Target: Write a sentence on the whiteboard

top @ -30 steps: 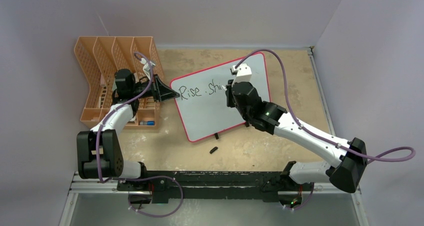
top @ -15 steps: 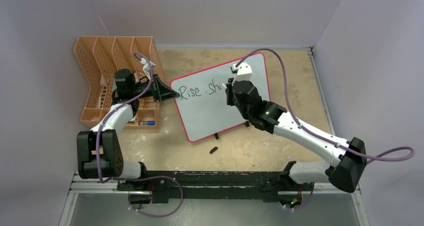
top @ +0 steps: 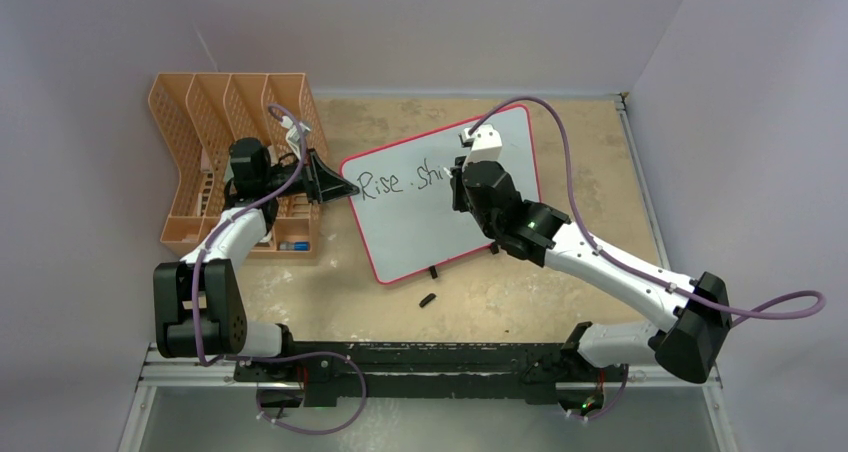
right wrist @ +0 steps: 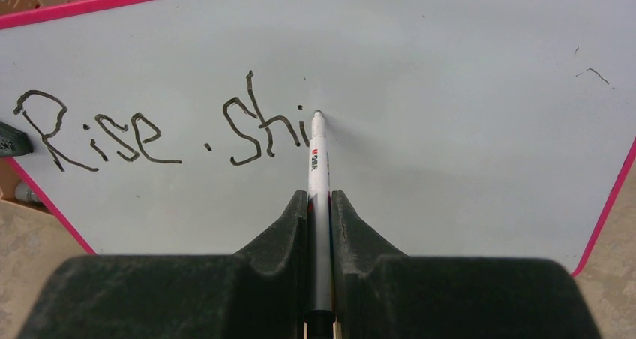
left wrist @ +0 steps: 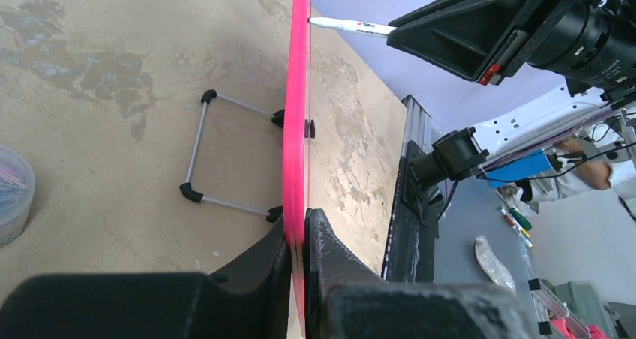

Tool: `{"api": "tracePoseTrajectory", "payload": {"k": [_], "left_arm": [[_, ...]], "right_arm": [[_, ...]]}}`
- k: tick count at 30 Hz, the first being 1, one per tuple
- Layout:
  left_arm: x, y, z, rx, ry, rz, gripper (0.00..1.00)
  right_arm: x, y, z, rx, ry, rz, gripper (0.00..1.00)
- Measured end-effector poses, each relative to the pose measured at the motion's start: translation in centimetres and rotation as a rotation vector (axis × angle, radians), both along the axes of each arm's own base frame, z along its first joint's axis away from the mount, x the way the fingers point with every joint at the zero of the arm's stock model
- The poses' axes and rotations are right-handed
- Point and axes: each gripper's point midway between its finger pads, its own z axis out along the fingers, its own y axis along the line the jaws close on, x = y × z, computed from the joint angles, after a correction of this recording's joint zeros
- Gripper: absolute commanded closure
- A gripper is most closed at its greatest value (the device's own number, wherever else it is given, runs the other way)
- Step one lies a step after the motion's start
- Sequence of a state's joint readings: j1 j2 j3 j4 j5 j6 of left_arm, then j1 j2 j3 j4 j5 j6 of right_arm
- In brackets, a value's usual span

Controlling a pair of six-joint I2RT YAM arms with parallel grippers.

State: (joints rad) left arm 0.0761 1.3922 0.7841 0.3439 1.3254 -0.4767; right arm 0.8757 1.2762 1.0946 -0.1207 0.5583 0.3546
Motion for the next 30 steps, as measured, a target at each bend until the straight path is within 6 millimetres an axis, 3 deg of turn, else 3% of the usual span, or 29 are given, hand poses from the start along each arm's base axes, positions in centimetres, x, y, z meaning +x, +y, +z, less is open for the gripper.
{"api": "tracePoseTrajectory", "payload": {"k": [30], "left_arm": [[0.1,0.0,0.0,0.003,0.004,0.009,1.00]], "right_arm": [[-1.1,-0.3,-1.6,-0.020,0.066,0.015,1.00]]}}
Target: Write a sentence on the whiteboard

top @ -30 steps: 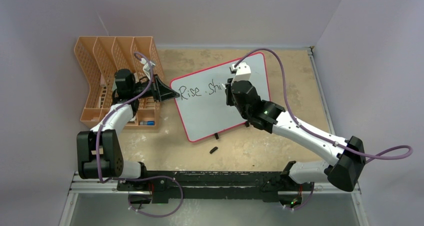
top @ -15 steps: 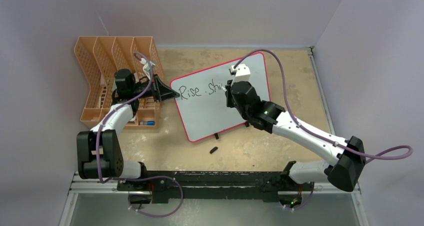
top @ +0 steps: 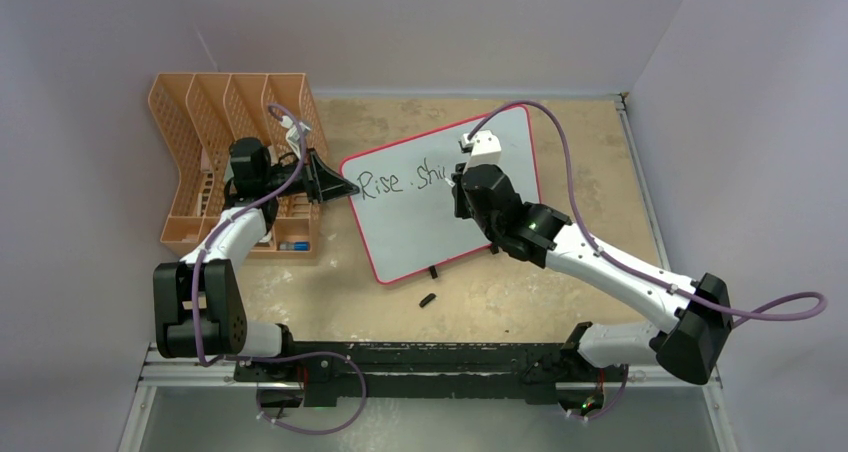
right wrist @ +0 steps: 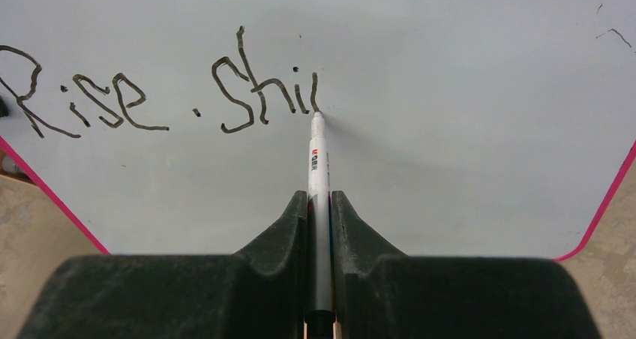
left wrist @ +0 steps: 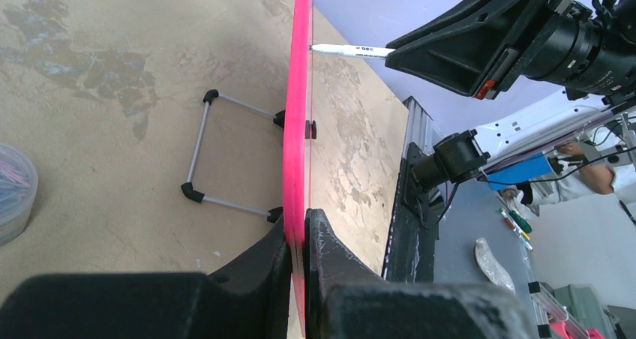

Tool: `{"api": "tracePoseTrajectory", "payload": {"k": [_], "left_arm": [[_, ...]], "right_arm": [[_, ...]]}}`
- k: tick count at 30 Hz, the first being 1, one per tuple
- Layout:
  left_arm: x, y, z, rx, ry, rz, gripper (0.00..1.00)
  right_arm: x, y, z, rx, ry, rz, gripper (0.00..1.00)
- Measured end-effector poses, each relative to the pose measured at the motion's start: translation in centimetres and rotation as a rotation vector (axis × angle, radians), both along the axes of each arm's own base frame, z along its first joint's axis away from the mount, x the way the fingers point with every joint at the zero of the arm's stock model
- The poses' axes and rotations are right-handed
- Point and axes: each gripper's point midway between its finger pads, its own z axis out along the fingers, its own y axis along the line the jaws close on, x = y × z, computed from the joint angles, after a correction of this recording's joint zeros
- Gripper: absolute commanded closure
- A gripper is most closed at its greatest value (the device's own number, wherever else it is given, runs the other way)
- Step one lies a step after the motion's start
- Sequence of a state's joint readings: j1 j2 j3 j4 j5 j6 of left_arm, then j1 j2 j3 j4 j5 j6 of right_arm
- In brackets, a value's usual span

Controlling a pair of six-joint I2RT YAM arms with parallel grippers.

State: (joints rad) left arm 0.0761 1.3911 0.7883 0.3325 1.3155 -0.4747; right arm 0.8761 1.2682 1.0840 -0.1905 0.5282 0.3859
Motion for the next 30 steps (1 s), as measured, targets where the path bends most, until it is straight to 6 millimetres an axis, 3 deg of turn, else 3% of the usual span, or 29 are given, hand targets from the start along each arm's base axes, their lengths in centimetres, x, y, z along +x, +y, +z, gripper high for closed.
{"api": "tracePoseTrajectory", "payload": {"k": [30], "left_arm": [[0.0,0.0,0.0,0.000,0.000,0.000,1.00]], "right_arm": [[0.6,0.4,1.3,0.035,-0.047,0.000,1.00]]}}
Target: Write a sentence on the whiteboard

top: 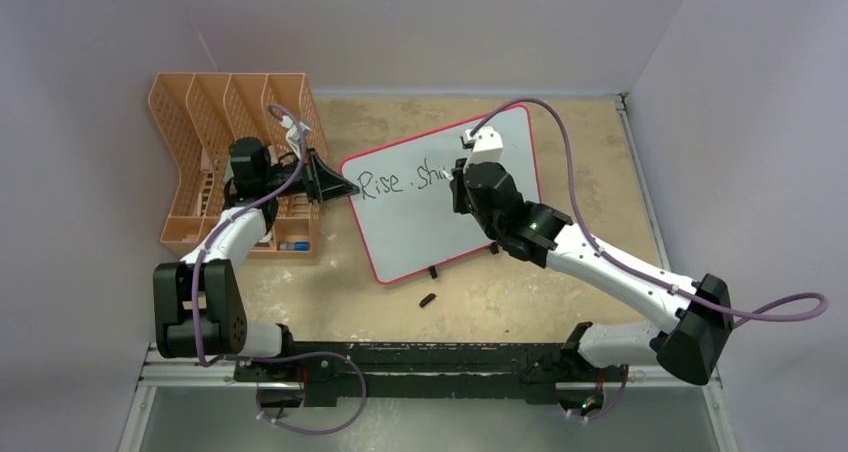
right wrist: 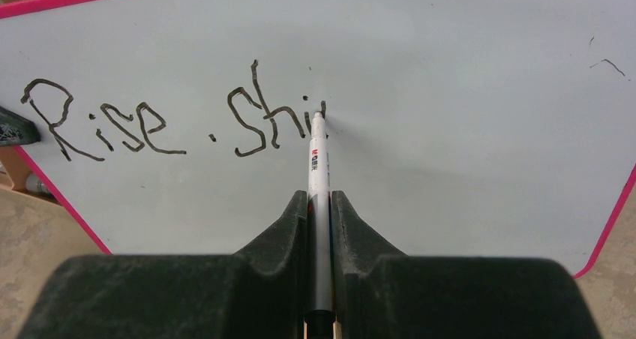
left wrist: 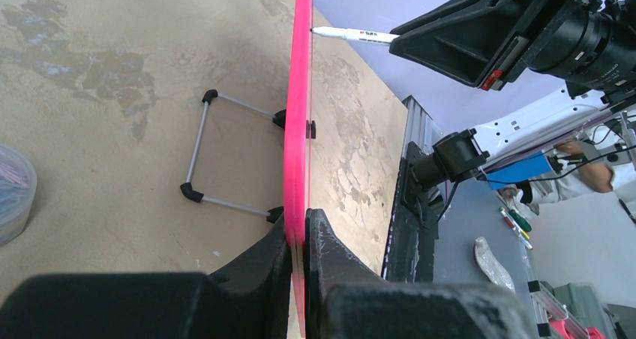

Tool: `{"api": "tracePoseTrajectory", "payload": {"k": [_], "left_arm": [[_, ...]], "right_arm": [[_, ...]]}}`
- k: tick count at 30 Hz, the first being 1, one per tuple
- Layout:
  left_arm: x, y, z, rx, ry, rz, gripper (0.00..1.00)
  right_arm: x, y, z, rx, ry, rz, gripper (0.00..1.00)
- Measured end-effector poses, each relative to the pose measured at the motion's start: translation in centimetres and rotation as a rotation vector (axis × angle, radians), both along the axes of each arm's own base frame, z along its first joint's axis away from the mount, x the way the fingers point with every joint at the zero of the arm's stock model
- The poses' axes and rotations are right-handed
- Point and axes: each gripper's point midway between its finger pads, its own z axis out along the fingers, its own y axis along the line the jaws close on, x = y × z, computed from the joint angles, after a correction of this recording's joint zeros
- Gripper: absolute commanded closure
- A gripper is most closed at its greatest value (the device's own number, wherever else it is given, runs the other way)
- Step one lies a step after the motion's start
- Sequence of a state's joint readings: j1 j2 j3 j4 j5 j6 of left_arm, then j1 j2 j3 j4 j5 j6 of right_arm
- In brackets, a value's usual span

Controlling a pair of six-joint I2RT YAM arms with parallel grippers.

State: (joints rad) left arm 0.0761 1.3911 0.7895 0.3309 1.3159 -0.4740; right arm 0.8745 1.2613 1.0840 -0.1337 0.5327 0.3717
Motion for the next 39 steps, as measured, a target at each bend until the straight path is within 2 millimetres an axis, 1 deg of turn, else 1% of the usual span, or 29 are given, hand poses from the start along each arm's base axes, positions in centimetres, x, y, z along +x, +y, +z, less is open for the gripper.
{"api": "tracePoseTrajectory", "payload": {"k": [27,39], "left_arm": [[-0.06,-0.01,0.02,0.002,-0.003,0.000,1.00],[0.00,0.02,-0.01,0.003,-0.001,0.004,1.00]], "right_arm": [[0.67,-0.67,0.16,-0.009,-0.016,-0.033,1.00],[0.40,-0.93,-0.51,-0.014,0.003,-0.038,1.00]]}}
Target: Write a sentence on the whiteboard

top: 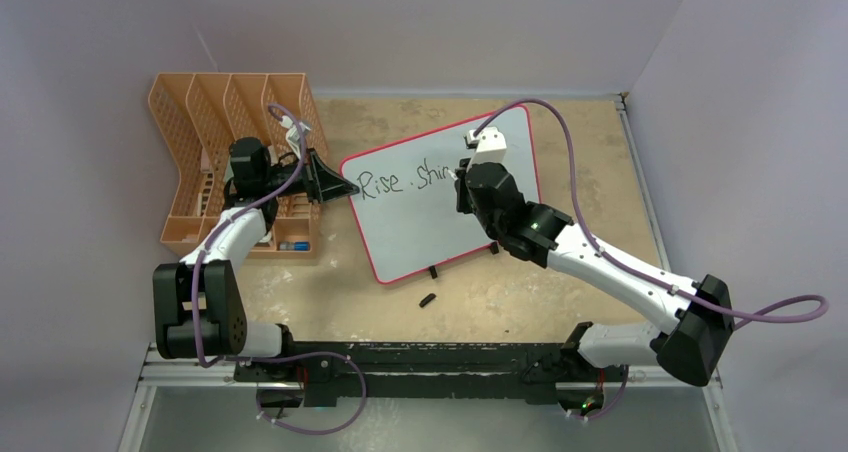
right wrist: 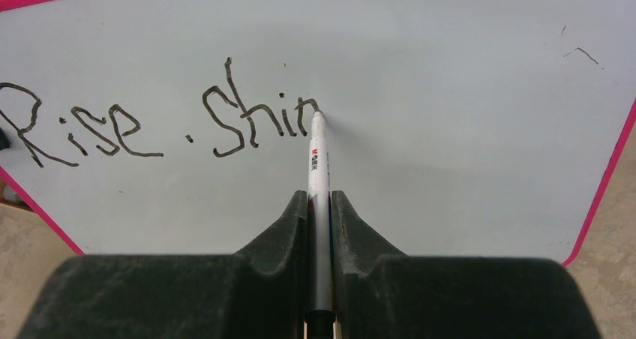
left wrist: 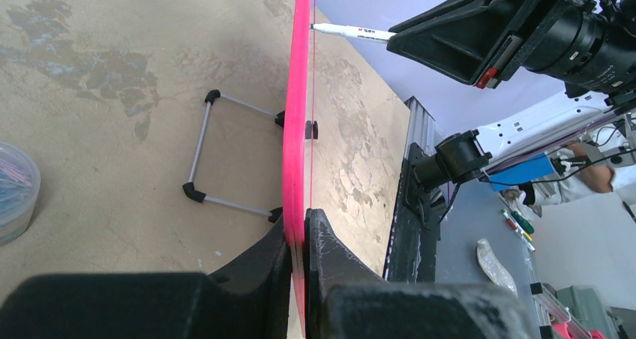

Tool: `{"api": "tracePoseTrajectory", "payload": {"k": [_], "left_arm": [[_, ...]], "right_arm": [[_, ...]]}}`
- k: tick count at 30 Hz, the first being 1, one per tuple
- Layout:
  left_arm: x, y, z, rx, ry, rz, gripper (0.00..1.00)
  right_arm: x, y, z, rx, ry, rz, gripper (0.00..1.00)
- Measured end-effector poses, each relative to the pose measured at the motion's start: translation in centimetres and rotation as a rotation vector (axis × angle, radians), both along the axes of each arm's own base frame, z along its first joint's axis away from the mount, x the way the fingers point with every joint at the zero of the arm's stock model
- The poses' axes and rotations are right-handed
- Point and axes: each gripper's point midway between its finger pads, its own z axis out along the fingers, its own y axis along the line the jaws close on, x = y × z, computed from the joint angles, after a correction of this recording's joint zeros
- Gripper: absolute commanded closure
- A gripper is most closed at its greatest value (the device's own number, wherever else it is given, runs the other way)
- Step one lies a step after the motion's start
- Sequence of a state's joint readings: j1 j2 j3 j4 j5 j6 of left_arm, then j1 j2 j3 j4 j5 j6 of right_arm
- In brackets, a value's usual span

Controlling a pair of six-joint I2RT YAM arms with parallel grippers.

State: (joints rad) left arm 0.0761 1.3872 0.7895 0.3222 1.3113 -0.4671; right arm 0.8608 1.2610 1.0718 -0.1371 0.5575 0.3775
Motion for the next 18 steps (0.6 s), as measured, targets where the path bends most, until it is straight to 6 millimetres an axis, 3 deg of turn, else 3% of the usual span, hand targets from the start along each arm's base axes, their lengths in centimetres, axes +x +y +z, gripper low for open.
{"api": "tracePoseTrajectory", "payload": {"k": [18], "left_arm": [[0.0,0.0,0.0,0.000,0.002,0.002,1.00]], "right_arm": [[-0.9,-0.6,-1.2,-0.013,0.043,0.008,1.00]]}}
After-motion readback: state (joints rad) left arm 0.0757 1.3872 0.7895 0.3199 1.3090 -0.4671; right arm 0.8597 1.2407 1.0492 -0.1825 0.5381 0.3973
